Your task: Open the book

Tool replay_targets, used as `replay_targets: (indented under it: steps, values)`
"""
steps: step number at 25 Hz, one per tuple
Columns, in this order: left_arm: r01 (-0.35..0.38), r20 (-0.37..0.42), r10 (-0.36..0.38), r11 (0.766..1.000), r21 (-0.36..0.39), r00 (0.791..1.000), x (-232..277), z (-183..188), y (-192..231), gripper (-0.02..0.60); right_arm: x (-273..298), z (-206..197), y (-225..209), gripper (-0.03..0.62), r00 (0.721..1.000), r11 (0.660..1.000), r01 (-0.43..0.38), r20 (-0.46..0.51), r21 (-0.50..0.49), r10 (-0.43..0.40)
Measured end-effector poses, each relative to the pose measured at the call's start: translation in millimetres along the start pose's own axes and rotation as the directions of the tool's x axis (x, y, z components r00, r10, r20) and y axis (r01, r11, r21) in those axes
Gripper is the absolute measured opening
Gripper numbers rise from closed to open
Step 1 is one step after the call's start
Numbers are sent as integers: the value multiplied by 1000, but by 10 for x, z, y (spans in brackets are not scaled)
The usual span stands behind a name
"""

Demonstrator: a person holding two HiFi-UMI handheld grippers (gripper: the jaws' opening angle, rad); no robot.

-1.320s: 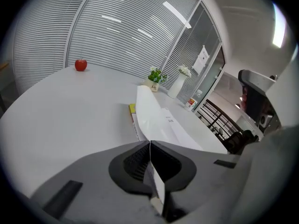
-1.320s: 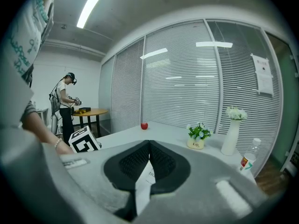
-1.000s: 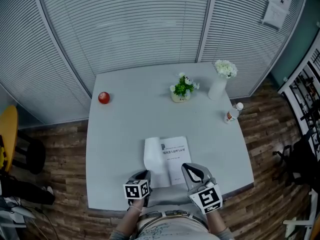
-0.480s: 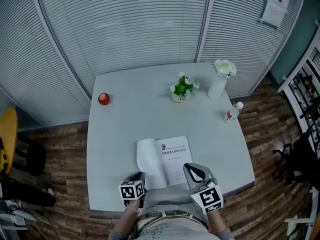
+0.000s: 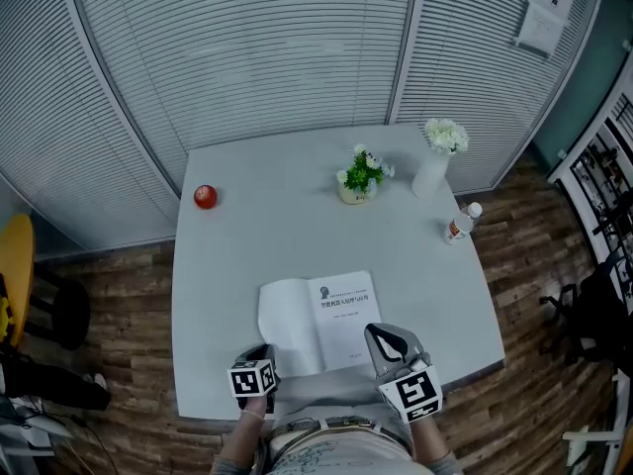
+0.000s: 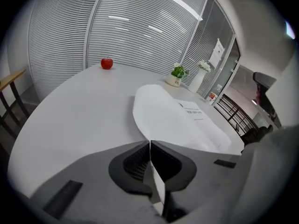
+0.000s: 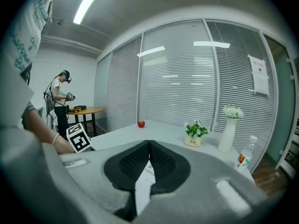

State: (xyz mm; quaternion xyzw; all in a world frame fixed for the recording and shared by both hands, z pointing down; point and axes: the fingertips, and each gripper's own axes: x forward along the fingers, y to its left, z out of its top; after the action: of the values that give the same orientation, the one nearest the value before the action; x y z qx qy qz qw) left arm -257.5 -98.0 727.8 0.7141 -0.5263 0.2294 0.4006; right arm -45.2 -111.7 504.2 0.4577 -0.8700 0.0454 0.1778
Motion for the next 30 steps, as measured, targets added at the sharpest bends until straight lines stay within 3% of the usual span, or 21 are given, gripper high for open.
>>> replay_targets:
  steps: [7, 19, 24, 30]
  values:
    - [-69, -23, 70, 996, 56, 997, -7, -63, 185, 9, -2, -15, -13, 3, 1000, 1000, 2, -5, -3, -2]
    - [-101, -64, 106, 992, 77, 992, 48, -113, 267, 11, 21, -47, -23, 3, 1000, 1000, 5, -20, -2, -5]
    - [-123, -46, 129, 984, 126, 991, 57, -112, 255, 15, 32, -90, -47, 3, 999, 1000, 10, -32, 7, -10]
    - [-126, -6, 128, 987, 103, 992, 61, -112, 264, 15, 63, -122, -55, 3, 999, 1000, 4, -37, 6, -3]
